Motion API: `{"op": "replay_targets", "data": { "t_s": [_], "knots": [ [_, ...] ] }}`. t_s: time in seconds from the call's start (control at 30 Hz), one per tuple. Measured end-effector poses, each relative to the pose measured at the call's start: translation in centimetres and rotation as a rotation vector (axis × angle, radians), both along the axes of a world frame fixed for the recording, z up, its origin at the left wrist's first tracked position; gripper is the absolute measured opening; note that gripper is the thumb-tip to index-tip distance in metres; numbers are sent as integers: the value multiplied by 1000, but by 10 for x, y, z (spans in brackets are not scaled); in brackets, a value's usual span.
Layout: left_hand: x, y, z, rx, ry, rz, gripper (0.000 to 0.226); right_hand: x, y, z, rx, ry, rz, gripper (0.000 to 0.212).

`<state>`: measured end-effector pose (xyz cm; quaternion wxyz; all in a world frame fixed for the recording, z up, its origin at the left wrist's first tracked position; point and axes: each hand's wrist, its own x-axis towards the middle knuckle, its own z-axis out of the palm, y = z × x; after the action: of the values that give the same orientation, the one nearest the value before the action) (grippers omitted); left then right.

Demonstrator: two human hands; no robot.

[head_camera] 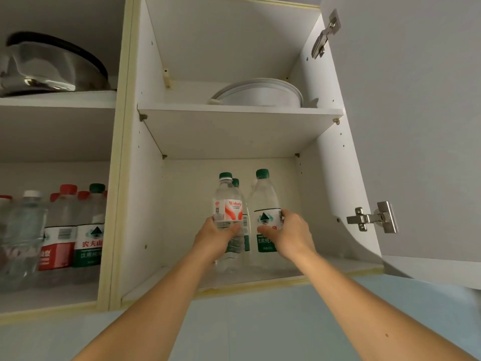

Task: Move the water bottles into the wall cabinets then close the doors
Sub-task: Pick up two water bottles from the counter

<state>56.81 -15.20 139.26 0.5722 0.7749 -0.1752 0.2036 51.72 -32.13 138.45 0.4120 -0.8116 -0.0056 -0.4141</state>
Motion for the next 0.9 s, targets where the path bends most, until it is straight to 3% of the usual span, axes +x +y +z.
{"op": "replay_targets", "data": {
  "t_s": [0.43,0.57,0.67,0.73,0.9],
  "knots": [
    [13,-7,3,136,-36,44,51,17,-13,-1,-7,21,61,43],
    [-1,0,4,229,-39,67,65,8,-16,-2,-73,113,58,48],
    [-23,6,-1,263,-128,110,67,-9,-13,-11,-26,18,7,63],
    [-43,10,-7,256,-248,115,63,-25,-9,-20,-11,-76,-49,66],
    [-98,27,-32,153,-499,12,23,-77,4,-61,-46,-270,-35,39]
  ]
}}
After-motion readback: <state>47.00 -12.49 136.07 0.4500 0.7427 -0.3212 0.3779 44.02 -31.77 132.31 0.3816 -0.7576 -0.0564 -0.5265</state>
